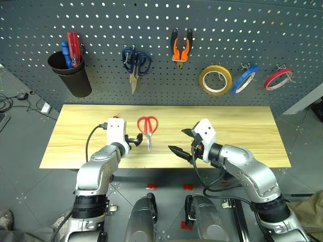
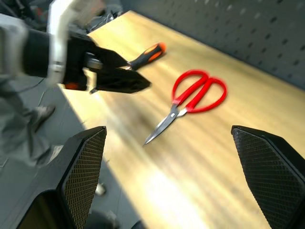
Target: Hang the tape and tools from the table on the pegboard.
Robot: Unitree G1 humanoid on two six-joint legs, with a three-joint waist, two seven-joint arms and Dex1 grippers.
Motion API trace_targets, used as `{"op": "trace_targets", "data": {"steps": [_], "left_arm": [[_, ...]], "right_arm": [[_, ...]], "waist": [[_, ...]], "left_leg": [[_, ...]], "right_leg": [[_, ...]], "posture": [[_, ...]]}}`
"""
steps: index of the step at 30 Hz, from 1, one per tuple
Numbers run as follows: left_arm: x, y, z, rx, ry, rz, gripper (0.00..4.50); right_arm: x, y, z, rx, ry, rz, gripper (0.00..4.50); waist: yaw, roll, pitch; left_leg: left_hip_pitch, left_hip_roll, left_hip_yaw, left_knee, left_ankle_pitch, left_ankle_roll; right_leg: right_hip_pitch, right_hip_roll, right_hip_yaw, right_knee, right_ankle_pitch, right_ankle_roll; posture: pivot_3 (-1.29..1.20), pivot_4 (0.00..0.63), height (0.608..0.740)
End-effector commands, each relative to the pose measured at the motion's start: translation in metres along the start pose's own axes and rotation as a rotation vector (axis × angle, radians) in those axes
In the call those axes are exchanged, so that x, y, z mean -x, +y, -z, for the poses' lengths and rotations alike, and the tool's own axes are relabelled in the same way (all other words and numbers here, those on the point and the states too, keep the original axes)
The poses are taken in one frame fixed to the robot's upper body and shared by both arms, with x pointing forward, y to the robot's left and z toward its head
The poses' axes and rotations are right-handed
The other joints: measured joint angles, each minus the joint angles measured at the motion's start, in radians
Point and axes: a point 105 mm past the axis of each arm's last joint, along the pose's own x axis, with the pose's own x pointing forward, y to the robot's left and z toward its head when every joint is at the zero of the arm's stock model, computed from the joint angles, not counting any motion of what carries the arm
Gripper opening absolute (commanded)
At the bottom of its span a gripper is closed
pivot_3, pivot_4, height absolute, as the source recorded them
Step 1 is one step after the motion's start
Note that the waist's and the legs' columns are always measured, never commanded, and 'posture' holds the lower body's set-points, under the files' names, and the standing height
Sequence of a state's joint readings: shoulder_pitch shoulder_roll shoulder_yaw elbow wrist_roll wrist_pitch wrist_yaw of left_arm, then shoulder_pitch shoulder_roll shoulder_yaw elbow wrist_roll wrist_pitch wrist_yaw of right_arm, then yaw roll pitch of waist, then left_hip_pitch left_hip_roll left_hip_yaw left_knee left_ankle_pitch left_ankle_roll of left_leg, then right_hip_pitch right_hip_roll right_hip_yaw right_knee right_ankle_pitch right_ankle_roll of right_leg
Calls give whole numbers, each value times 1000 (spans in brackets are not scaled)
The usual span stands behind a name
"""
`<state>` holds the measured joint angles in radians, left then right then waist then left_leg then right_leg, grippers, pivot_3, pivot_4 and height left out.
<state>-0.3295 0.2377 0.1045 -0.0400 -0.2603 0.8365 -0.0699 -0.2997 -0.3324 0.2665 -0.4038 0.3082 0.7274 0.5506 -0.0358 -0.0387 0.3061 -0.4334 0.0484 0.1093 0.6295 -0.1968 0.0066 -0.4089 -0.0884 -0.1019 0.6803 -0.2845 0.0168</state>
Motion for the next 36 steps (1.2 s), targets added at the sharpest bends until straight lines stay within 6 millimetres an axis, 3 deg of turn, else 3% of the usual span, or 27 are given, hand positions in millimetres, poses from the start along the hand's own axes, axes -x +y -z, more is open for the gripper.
{"op": "trace_targets", "data": {"steps": [1, 8, 12, 17, 21, 31, 36], "left_arm": [[-14, 0, -2, 16, -7, -39, 4500], [-40, -21, 0, 9, 19, -15, 4500], [-48, -37, 19, -12, 124, 45, 4500], [-50, -37, 38, -44, 204, 56, 4500], [-51, -32, 46, -39, 231, 40, 3590], [-50, -24, 51, -30, 249, 36, 397], [-45, -24, 52, -58, 228, 73, 297]], "right_arm": [[1, 16, -12, 23, -37, -75, 4473], [0, 17, -12, 32, -33, -87, 4473], [0, 15, -13, 26, -36, -85, 4473], [1, 12, -14, 17, -38, -84, 4473], [1, 8, -16, 5, -40, -82, 4500], [2, 5, -18, 18, -39, -87, 4500], [3, 5, -19, 32, -42, -80, 4500]], "waist": [[1, -1, 0], [0, -3, -2], [-6, -4, -2], [-20, -4, -5], [-21, -4, -15], [-22, -4, -30], [-24, -4, -33]], "left_leg": [[0, 0, 0, 0, 0, 0], [-1, -1, 1, 0, 2, -3], [-1, -1, 2, 0, 2, -4], [0, -1, 1, 0, 2, -4], [1, -1, 1, 1, 2, -4], [1, -1, 1, 1, 2, -4], [1, -1, 1, 1, 2, -4]], "right_leg": [[0, 0, 0, 0, 0, 0], [0, -1, -1, -2, 3, -3], [0, -1, -1, -2, 3, -3], [1, -1, -1, -1, 3, -3], [2, -1, -1, 0, 3, -3], [3, -1, -2, 0, 3, -4], [3, -1, -2, 0, 3, -4]], "posture": [[-169, 267, 740], [-182, 257, 740], [-196, 252, 740], [-201, 246, 740], [-206, 235, 740], [-214, 223, 740], [-224, 226, 740]]}}
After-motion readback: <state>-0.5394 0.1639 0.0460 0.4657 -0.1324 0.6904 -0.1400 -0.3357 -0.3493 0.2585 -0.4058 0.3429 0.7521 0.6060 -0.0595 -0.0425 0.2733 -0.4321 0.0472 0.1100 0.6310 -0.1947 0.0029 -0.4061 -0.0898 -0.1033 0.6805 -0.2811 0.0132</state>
